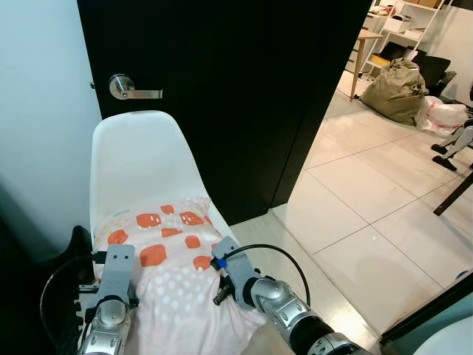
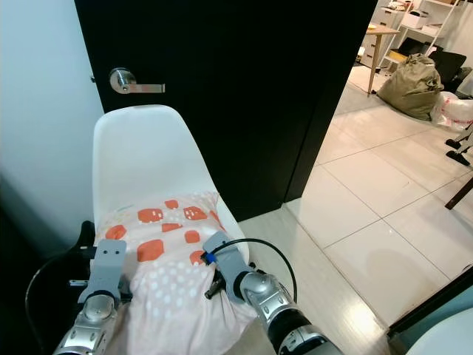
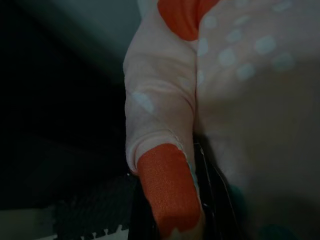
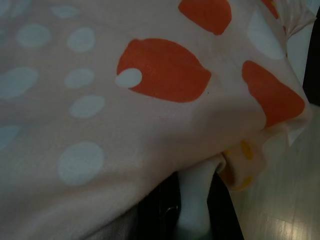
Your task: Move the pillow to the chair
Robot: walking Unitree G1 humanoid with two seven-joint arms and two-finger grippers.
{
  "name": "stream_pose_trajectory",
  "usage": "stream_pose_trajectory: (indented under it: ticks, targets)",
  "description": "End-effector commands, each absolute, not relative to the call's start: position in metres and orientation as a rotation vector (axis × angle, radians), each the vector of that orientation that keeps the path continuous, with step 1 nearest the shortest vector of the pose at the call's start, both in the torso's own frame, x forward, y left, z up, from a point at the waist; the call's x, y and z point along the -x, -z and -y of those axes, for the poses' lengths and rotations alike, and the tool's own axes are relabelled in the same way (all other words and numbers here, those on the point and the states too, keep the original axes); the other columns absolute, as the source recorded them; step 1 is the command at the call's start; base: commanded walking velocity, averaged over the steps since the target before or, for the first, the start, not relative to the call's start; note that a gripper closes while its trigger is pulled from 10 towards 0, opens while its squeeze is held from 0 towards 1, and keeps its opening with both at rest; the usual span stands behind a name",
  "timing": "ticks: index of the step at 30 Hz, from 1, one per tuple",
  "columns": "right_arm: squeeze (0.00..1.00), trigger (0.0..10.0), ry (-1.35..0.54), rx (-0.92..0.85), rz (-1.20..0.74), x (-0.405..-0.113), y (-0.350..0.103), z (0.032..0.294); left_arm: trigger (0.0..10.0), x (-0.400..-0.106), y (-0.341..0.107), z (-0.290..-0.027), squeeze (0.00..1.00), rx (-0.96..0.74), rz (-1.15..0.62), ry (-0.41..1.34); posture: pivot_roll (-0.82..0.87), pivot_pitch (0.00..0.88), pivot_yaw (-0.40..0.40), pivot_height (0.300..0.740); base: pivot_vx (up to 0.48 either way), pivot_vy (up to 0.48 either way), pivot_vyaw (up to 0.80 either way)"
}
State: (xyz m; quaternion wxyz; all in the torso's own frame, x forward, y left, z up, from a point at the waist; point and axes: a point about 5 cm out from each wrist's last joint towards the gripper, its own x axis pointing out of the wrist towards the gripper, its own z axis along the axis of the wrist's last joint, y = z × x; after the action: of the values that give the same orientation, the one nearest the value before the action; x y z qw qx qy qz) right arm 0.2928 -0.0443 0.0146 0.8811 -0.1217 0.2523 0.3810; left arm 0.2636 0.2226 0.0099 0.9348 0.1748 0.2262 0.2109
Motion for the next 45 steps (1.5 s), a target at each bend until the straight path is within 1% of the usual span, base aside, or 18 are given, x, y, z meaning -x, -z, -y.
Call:
stream_pose_trajectory:
  ticks: [1,4,13,20,24,26,36,38,41,43,44,45]
  targets:
    - [0.0,10.0,-0.801,0.262,-0.513,-0.296,-0.019,0.04,10.0,-0.263,-0.011,-0.227,0.0,-0.399,-0.434,-0.453,0.16,0.0,-0.131,0.705,0.0,0.0,0.0]
    - [0.0,10.0,-0.802,0.255,-0.513,-0.295,-0.018,0.04,10.0,-0.264,-0.011,-0.225,0.0,-0.401,-0.428,-0.449,0.16,0.0,-0.13,0.685,0.0,0.0,0.0]
    - [0.0,10.0,-0.81,0.218,-0.511,-0.292,-0.016,0.038,10.0,-0.265,-0.009,-0.216,0.0,-0.4,-0.425,-0.424,0.16,0.0,-0.127,0.645,0.0,0.0,0.0]
    - [0.0,10.0,-0.818,0.163,-0.521,-0.288,-0.013,0.037,10.0,-0.265,-0.009,-0.216,0.0,-0.391,-0.423,-0.42,0.17,0.0,-0.124,0.61,0.0,0.0,0.0]
    - [0.0,10.0,-0.821,0.134,-0.518,-0.287,-0.013,0.036,10.0,-0.269,-0.011,-0.216,0.0,-0.388,-0.413,-0.418,0.17,0.0,-0.12,0.595,0.0,0.0,0.0]
    - [0.0,10.0,-0.825,0.114,-0.51,-0.287,-0.014,0.034,10.0,-0.272,-0.015,-0.215,0.0,-0.389,-0.398,-0.416,0.17,0.0,-0.116,0.58,0.0,0.0,0.0]
    - [0.0,10.0,-0.836,0.091,-0.48,-0.289,-0.019,0.03,10.0,-0.277,-0.02,-0.214,0.0,-0.383,-0.376,-0.417,0.17,0.0,-0.114,0.535,0.0,0.0,0.0]
    - [0.0,10.0,-0.837,0.088,-0.475,-0.29,-0.02,0.029,10.0,-0.277,-0.02,-0.214,0.0,-0.381,-0.376,-0.422,0.17,0.001,-0.116,0.52,0.0,0.0,0.0]
    - [0.0,10.0,-0.838,0.087,-0.473,-0.29,-0.02,0.029,10.0,-0.277,-0.02,-0.215,0.0,-0.38,-0.376,-0.424,0.17,0.002,-0.117,0.515,0.0,0.0,0.0]
    - [0.0,10.0,-0.845,0.08,-0.463,-0.29,-0.022,0.027,10.0,-0.277,-0.02,-0.217,0.0,-0.373,-0.374,-0.436,0.17,0.004,-0.12,0.5,0.0,0.0,0.0]
    - [0.0,10.0,-0.848,0.064,-0.441,-0.291,-0.024,0.026,10.0,-0.277,-0.021,-0.218,0.16,-0.363,-0.371,-0.443,0.17,0.004,-0.119,0.495,0.0,0.0,0.0]
    - [0.0,10.0,-0.849,0.053,-0.426,-0.291,-0.026,0.025,10.0,-0.277,-0.021,-0.219,0.16,-0.355,-0.368,-0.448,0.17,0.004,-0.119,0.49,0.0,0.0,0.0]
